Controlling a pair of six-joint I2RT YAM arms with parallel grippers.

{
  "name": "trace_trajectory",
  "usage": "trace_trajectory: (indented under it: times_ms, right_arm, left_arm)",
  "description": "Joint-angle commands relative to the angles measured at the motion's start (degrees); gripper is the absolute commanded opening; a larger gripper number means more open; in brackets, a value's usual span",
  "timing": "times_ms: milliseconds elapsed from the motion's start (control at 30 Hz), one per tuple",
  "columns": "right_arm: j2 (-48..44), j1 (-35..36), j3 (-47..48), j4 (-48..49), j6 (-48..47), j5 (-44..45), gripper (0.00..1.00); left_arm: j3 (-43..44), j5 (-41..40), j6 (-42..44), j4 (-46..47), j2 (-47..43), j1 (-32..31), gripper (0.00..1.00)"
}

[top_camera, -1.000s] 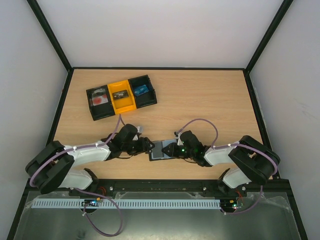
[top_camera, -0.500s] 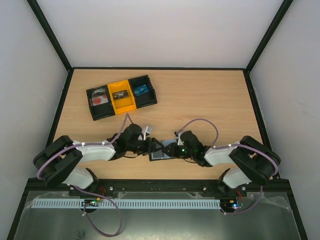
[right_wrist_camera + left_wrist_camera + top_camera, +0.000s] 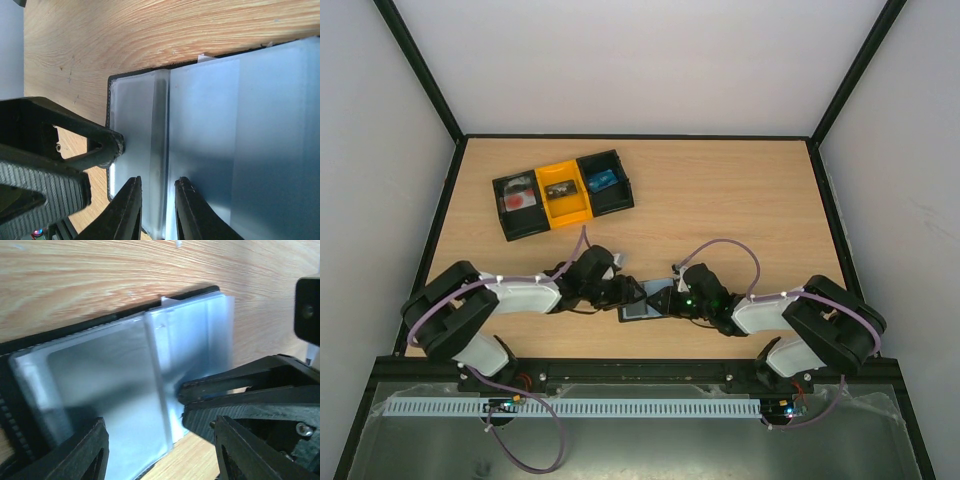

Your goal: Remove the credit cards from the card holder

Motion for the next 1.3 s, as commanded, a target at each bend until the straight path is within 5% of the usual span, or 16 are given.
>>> trace_trajectory:
  times_ms: [0,633,933,1267]
  right_arm:
    - [0.38,0.37,-0.43,0.62,-0.33,1.85,0.20]
    - [1.17,0.35,3.83,-4.92,-2.13,4.06,0.20]
    - [3.17,1.14,10.40,-15.34,-6.24,10.12,0.19]
    - [7.43,2.98,11.26,-16.30,-7.65,10.40,0.18]
  left_arm:
    - [2.09,-6.33,3.60,-9.98,-3.46,-0.28,0.60]
    - [-0.84,-14.11,5.41,-17.18,-8.75,0.14,0.58]
    - [-4.79,-12.28,3.65,-13.87,-10.56,1.93,0.46]
    - [-6.39,-11.42,4.53,-13.01,-11.90,4.09,0.18]
